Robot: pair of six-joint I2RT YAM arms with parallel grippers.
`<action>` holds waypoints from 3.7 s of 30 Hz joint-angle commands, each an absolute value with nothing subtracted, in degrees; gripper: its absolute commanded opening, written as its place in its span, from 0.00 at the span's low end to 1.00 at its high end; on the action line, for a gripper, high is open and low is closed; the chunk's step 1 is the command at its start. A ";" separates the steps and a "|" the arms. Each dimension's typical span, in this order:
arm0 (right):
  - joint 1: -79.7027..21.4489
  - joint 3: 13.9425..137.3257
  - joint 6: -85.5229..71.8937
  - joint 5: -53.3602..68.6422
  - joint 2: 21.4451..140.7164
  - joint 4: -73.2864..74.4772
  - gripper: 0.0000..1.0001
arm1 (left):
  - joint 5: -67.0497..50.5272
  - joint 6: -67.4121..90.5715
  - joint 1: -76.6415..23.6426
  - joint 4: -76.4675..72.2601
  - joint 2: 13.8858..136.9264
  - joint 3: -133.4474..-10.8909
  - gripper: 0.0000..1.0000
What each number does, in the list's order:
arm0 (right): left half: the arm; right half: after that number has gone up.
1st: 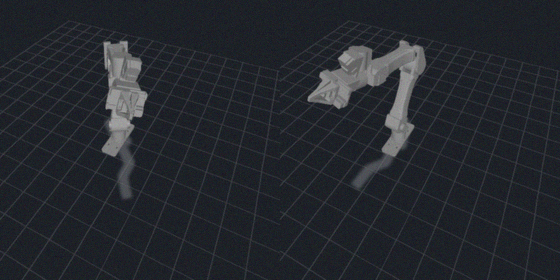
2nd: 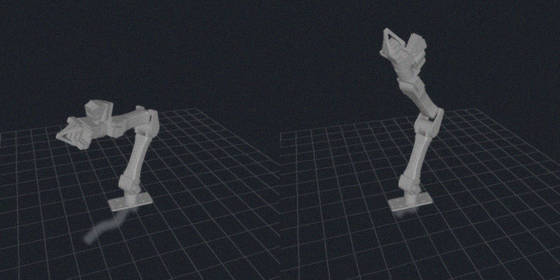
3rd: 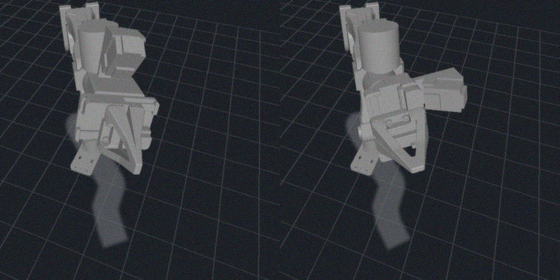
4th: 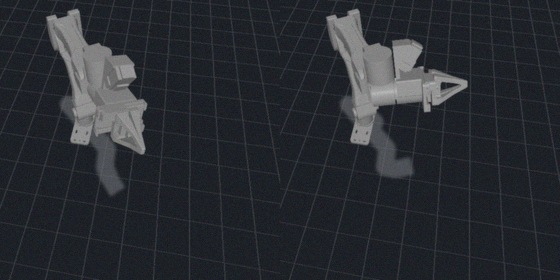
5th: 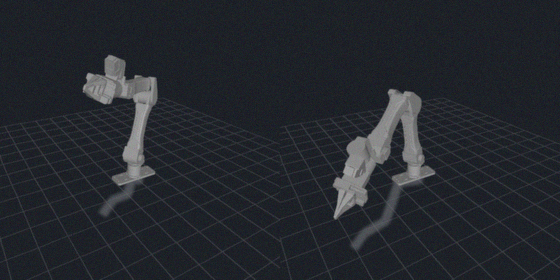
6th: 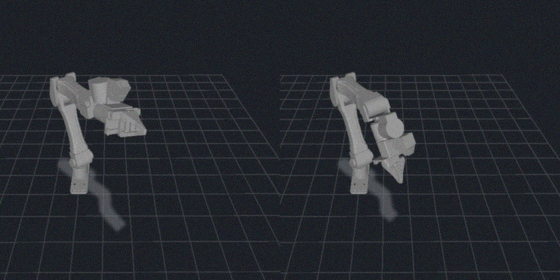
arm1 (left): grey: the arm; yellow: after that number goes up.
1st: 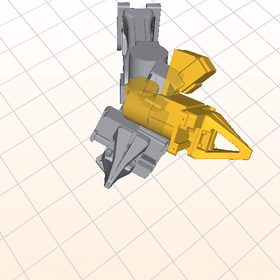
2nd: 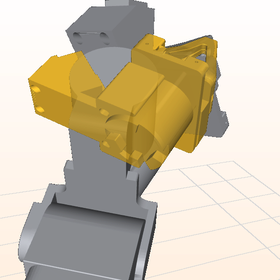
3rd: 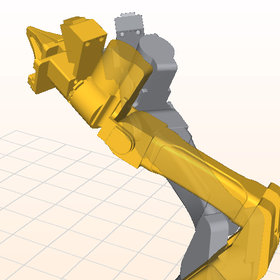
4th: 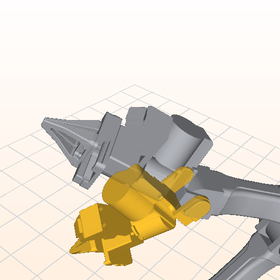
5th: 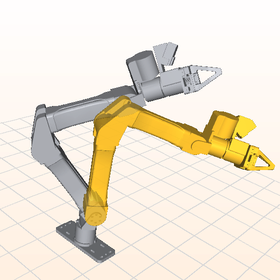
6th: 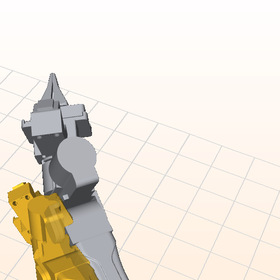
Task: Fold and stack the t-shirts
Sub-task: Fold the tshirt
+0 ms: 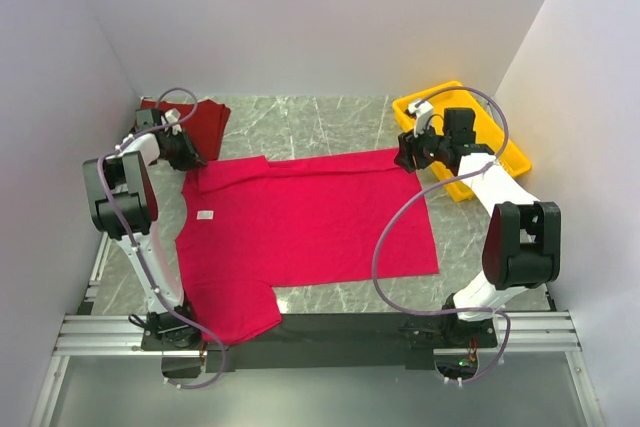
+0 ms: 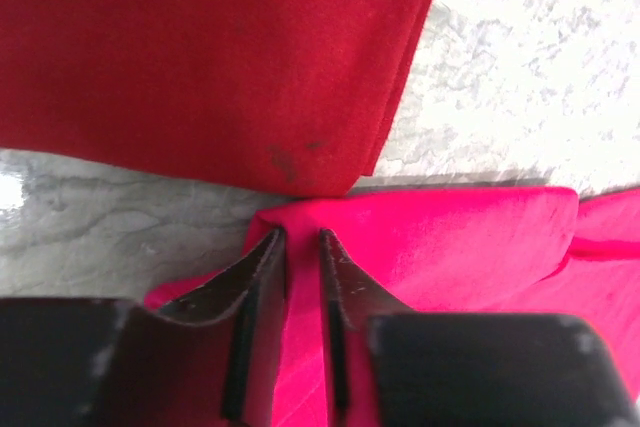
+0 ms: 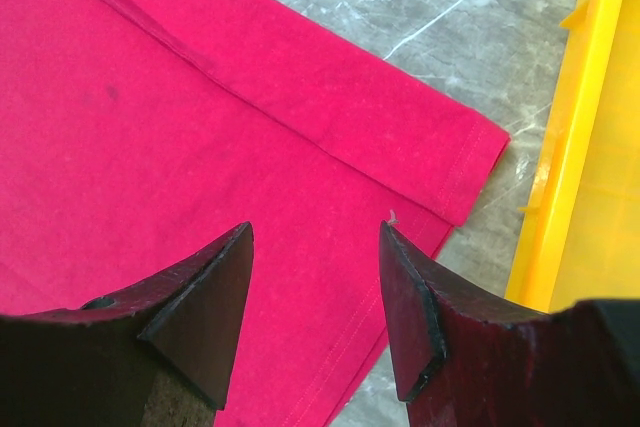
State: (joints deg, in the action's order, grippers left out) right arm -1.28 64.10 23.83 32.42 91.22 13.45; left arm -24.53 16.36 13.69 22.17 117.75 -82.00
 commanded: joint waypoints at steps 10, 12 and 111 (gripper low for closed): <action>-0.44 64.25 23.91 32.52 88.51 13.19 0.60 | -31.90 11.87 13.80 17.23 108.56 -78.40 0.01; -0.53 64.07 23.73 32.52 88.59 13.01 0.60 | -32.60 10.64 13.89 16.79 106.36 -76.30 0.01; -0.26 61.00 22.24 35.07 87.45 10.28 0.60 | -23.73 2.29 -1.76 29.53 104.34 -79.19 0.01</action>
